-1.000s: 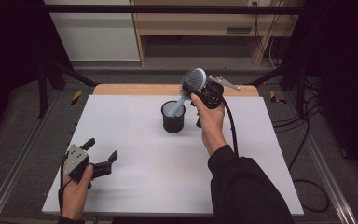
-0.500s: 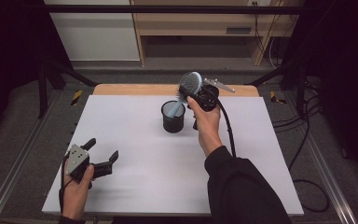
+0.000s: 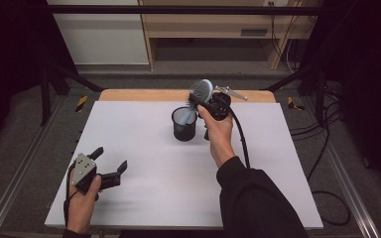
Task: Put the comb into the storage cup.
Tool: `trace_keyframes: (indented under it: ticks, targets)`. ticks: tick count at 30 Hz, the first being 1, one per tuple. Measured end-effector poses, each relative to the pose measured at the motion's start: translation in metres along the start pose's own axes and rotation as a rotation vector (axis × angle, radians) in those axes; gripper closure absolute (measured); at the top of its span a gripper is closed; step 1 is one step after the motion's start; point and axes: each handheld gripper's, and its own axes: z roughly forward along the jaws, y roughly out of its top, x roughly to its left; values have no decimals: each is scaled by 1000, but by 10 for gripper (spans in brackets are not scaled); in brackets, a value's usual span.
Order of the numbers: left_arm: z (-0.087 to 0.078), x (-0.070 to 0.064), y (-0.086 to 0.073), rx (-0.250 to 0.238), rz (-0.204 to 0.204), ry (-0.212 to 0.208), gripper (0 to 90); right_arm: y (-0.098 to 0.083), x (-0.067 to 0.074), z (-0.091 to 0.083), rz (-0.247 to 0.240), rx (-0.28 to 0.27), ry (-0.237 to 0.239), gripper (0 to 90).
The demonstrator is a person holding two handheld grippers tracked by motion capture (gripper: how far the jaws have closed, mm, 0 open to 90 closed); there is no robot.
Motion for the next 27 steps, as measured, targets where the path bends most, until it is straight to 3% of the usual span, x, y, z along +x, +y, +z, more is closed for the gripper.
trace_keyframes:
  ticks: [18,27]
  targets:
    - [1,-1,0,2,3,-9,35,-6,-1,4,-3,12,-4,490]
    - [2,-3,0,7,13,-19,33,-12,-10,5,45,13,-14,488]
